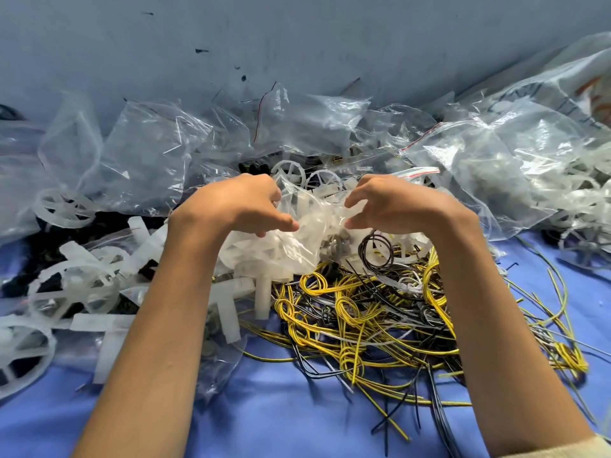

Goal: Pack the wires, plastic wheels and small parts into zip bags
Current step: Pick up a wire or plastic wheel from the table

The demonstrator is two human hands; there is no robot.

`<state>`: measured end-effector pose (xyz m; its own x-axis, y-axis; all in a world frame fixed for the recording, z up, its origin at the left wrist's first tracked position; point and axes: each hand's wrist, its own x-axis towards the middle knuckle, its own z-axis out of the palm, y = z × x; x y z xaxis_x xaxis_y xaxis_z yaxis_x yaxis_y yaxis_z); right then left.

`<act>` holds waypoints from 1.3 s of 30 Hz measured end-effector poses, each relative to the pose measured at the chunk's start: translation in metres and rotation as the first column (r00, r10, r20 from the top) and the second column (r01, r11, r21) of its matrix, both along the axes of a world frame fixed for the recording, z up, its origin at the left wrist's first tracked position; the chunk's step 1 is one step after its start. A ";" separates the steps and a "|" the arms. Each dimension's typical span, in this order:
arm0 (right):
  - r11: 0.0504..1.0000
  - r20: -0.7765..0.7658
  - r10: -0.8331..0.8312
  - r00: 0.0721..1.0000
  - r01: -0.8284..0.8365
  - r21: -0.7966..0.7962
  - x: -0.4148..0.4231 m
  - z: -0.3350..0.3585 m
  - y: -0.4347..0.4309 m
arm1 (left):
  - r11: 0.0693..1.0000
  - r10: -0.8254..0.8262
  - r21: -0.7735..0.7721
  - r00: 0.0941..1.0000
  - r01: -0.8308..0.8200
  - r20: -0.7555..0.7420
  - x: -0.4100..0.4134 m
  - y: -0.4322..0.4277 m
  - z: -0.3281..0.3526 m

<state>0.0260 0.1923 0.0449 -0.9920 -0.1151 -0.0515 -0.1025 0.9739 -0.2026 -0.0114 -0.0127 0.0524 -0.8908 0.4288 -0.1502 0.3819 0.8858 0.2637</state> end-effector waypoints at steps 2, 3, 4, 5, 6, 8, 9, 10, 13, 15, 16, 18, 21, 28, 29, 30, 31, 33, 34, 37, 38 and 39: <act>0.999 -0.054 -0.019 0.998 0.017 -0.040 -0.001 0.001 0.001 | 1.000 -0.007 0.005 1.000 0.007 0.016 -0.001 -0.001 -0.002; 0.998 -0.082 -0.032 0.996 0.027 -0.060 -0.001 0.001 0.001 | 1.000 -0.009 0.007 1.000 0.009 0.021 -0.001 -0.002 -0.002; 0.997 -0.110 -0.044 0.993 0.036 -0.071 -0.002 0.000 0.000 | 1.000 -0.011 0.008 1.000 0.011 0.024 -0.002 -0.002 -0.002; 0.996 -0.131 -0.055 0.990 0.046 -0.071 -0.003 -0.002 -0.001 | 1.000 -0.015 0.012 1.000 0.014 0.027 -0.003 -0.003 -0.003; 0.996 -0.136 -0.062 0.989 0.053 -0.067 -0.004 -0.003 -0.002 | 1.000 -0.016 0.014 0.999 0.016 0.033 -0.002 -0.004 -0.003; 0.997 -0.082 -0.063 0.995 0.059 -0.050 -0.004 -0.007 -0.004 | 1.000 -0.012 0.017 0.999 0.011 0.042 -0.001 -0.004 -0.003; 0.997 -0.045 -0.065 0.997 0.063 -0.038 -0.004 -0.009 -0.005 | 1.000 -0.011 0.016 0.999 0.010 0.037 0.000 -0.005 -0.003; 0.997 -0.028 -0.069 0.997 0.068 -0.025 -0.005 -0.011 -0.005 | 1.000 -0.013 0.013 0.999 0.013 0.029 0.001 -0.005 -0.003; 0.995 -0.082 -0.099 0.992 0.097 -0.024 -0.007 -0.012 -0.003 | 1.000 -0.012 0.014 1.000 0.012 0.022 0.004 -0.007 -0.001; 0.986 -0.094 -0.151 0.984 0.144 -0.083 -0.007 -0.012 -0.002 | 1.000 0.024 0.017 1.000 -0.024 0.015 0.004 -0.009 -0.002; 0.980 -0.083 -0.173 0.981 0.163 -0.113 -0.006 -0.012 -0.002 | 0.998 0.054 0.019 0.999 -0.054 0.004 0.005 -0.010 -0.002; 0.969 -0.081 -0.218 0.972 0.206 -0.137 -0.007 -0.012 0.000 | 0.991 0.133 0.011 0.990 -0.132 -0.048 0.005 -0.013 -0.002; 0.946 -0.162 -0.313 0.936 0.292 -0.139 -0.006 -0.006 0.010 | 0.974 0.226 -0.011 0.971 -0.227 -0.079 0.006 -0.014 -0.001; 0.997 -0.165 0.054 0.985 -0.062 -0.043 -0.007 -0.008 -0.009 | 0.976 0.212 -0.026 0.975 -0.214 -0.069 0.009 -0.004 -0.006; 0.989 -0.121 0.127 0.984 -0.135 -0.059 -0.009 -0.013 -0.018 | 0.979 0.203 -0.019 0.977 -0.204 -0.065 0.009 -0.003 -0.007; 0.982 -0.053 0.182 0.982 -0.184 -0.042 -0.011 -0.021 -0.026 | 0.980 0.198 -0.016 0.978 -0.199 -0.064 0.010 -0.003 -0.008; 0.977 0.025 0.212 0.977 -0.212 0.010 -0.012 -0.028 -0.032 | 0.980 0.195 -0.018 0.979 -0.197 -0.065 0.010 -0.003 -0.009; 0.975 0.117 0.192 0.974 -0.203 0.087 -0.014 -0.037 -0.037 | 0.982 0.188 -0.025 0.980 -0.189 -0.064 0.010 -0.003 -0.010; 0.985 0.107 0.149 0.983 -0.157 0.074 -0.014 -0.037 -0.036 | 0.983 0.178 -0.030 0.982 -0.180 -0.059 0.010 -0.003 -0.010; 0.997 0.047 0.037 0.998 -0.040 0.066 -0.015 -0.031 -0.029 | 0.988 0.136 -0.064 0.989 -0.139 -0.055 0.010 -0.001 -0.010; 0.997 0.070 0.029 0.997 -0.034 0.069 -0.016 -0.030 -0.028 | 0.988 0.122 -0.083 0.991 -0.127 -0.059 0.011 0.000 -0.010; 0.998 0.098 0.025 0.995 -0.031 0.058 -0.015 -0.029 -0.027 | 0.988 0.108 -0.101 0.992 -0.114 -0.065 0.012 0.002 -0.010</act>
